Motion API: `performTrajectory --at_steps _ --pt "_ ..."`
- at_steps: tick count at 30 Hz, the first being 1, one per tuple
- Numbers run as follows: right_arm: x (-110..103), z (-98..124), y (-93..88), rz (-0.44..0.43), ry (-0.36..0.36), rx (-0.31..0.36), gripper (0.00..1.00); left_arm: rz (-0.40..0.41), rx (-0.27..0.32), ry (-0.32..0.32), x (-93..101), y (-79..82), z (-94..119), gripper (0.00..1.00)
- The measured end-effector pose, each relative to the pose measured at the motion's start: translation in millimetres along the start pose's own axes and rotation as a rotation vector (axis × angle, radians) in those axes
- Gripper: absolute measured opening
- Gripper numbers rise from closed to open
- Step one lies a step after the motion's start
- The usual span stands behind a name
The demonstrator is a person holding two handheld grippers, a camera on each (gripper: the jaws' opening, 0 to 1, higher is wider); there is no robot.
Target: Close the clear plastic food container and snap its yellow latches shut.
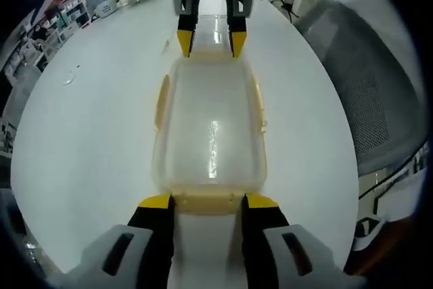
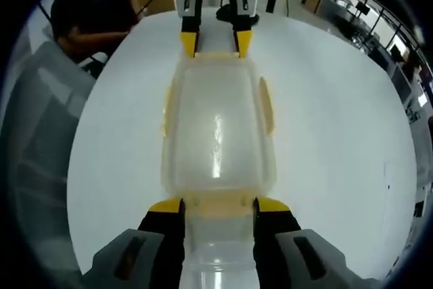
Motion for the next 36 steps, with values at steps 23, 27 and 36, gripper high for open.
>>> performTrajectory --at_steps 23,27,36 --pt "-6 44 1.1 0.003 0.017 0.056 0.38 -0.006 0.008 0.022 10.0 28.1 36 0.38" --pt "-5 53 0.4 0.005 0.004 0.064 0.38 -0.010 0.008 0.037 7.5 34.5 41 0.38" --pt "-6 73 -5.9 -0.006 -0.011 0.072 0.38 -0.038 -0.008 0.049 4.2 54.9 52 0.38"
Point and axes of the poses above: the point that each gripper's makers call its tool centre point, and the gripper's own axes: z roughly backward along the fingers, x roughly to its right, y roughly out of its top, the point moved 9 cm from there along z, roughly backward along the fingers, and after that the axes turned 4 degrees about -z, right-handed, at the moved point
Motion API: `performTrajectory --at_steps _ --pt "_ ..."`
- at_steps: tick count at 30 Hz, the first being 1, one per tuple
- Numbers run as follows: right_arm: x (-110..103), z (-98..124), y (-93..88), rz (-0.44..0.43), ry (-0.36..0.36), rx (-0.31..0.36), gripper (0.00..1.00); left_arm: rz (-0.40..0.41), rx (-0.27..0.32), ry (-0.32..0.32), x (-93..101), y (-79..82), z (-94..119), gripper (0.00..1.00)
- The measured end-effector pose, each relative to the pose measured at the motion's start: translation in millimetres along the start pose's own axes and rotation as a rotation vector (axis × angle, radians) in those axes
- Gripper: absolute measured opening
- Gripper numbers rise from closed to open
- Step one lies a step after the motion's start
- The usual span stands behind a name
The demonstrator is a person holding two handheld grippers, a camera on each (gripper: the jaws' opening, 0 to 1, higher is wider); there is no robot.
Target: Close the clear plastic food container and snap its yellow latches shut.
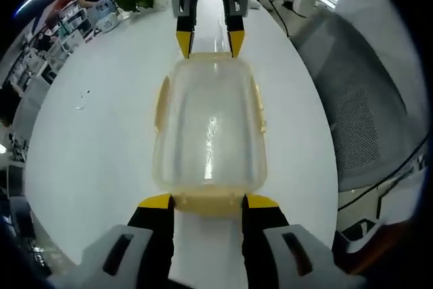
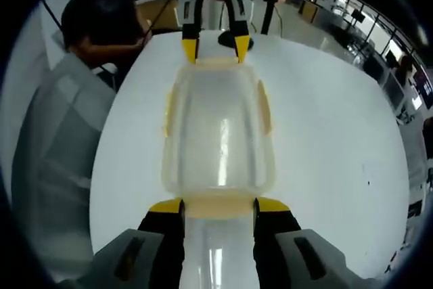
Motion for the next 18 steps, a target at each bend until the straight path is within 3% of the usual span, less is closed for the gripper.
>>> performTrajectory --at_steps 18 --pt "3 31 -24.4 -0.004 -0.034 0.005 0.38 -0.028 0.004 0.022 -6.0 39.2 2 0.39"
Point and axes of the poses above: the point that each gripper's makers call its tool centre point, and the gripper's own axes: z roughly backward along the fingers, x roughly to its right, y roughly out of its top, the point moved 9 cm from there along z, roughly backward along the fingers, and after that the axes turned 4 degrees about -z, right-handed, at the moved point
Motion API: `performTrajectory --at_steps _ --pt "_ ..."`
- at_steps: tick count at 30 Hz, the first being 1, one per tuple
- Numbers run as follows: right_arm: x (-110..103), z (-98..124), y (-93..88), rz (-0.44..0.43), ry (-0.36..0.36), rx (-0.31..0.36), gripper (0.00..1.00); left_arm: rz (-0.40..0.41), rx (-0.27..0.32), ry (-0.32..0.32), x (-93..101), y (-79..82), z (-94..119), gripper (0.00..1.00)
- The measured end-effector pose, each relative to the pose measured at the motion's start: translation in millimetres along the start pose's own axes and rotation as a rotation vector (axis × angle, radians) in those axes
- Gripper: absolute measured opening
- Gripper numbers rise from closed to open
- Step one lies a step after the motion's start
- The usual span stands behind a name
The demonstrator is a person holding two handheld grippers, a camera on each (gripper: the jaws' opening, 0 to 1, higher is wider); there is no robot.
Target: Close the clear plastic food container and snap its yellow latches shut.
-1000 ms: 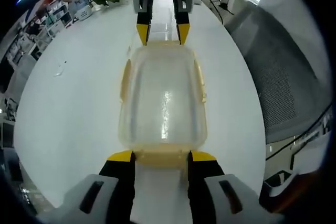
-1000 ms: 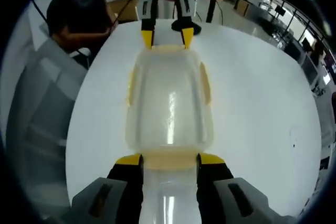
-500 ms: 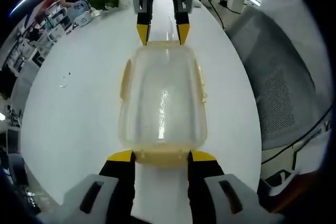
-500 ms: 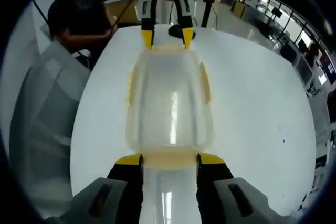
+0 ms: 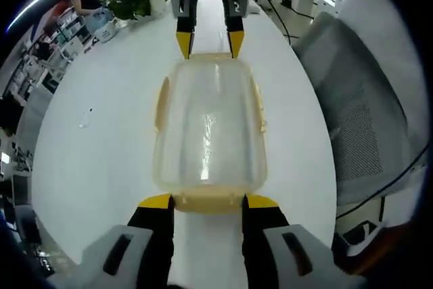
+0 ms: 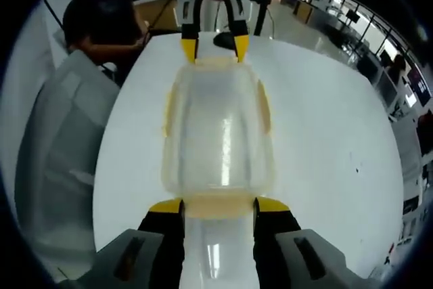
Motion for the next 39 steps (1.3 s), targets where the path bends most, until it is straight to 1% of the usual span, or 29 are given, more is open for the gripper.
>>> performTrajectory --at_steps 5,10,18,24,27,39 --pt "2 3 -6.9 0.001 -0.003 0.001 0.38 0.000 -0.002 0.008 -1.4 8.0 -3 0.39" --pt "2 9 -17.4 -0.005 0.010 0.003 0.38 0.004 -0.001 0.006 0.2 17.0 -5 0.39" --pt "5 16 -30.9 0.004 0.005 0.005 0.38 0.006 -0.001 0.015 -1.3 32.4 -13 0.39" --pt "7 22 -41.3 0.011 0.008 0.001 0.38 0.013 0.005 0.025 0.2 42.4 -19 0.39" --pt "8 24 -46.5 0.018 0.014 0.001 0.38 0.023 0.009 0.021 1.7 46.0 -22 0.39" --pt "14 34 -67.8 0.030 0.016 -0.007 0.38 0.034 0.020 0.025 -2.4 66.5 -33 0.39"
Point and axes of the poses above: the point that each gripper's makers call its tool centre point, and the gripper's own axes: z roughly backward along the fingers, x roughly to its right, y roughly out of its top, the point moved 9 cm from there along z, roughly backward along the fingers, and after that the axes turned 4 degrees about -z, right-handed, at the moved point
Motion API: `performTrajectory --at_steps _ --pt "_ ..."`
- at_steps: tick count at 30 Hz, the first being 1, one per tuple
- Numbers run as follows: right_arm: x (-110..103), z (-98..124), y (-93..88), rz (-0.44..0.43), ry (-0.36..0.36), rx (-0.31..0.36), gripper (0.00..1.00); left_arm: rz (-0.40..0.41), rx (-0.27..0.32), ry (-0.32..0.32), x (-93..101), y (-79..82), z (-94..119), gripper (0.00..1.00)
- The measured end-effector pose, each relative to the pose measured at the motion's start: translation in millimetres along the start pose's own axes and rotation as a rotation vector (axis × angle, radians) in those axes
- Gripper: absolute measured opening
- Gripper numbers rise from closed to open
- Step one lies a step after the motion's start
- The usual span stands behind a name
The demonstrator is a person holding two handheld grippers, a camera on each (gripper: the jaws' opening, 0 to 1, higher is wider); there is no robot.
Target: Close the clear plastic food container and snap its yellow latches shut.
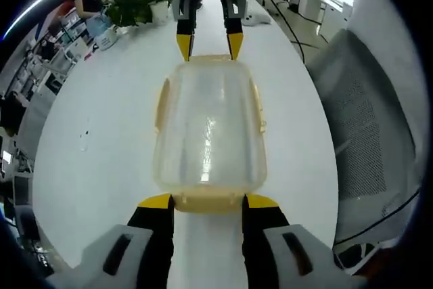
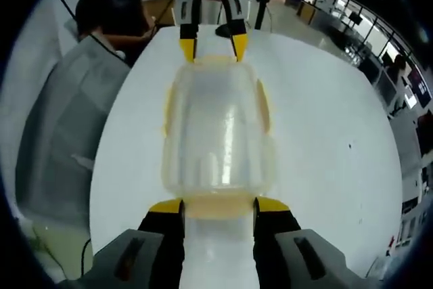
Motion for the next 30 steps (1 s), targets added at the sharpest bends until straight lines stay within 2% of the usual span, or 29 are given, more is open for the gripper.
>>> performTrajectory --at_steps 18,30 --pt "9 14 -28.1 -0.010 0.005 -0.001 0.38 0.002 0.012 -0.010 -8.8 27.6 -15 0.39" --pt "13 20 -40.4 -0.009 0.007 -0.007 0.38 0.004 0.020 -0.006 -11.6 39.2 -21 0.39"
Point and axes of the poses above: the point that each gripper's makers call its tool centre point, and the gripper's own axes: z roughly backward along the fingers, x roughly to its right, y roughly out of its top, the point moved 9 cm from there along z, roughly backward along the fingers, and after that the axes turned 4 degrees about -z, right-handed, at the moved point
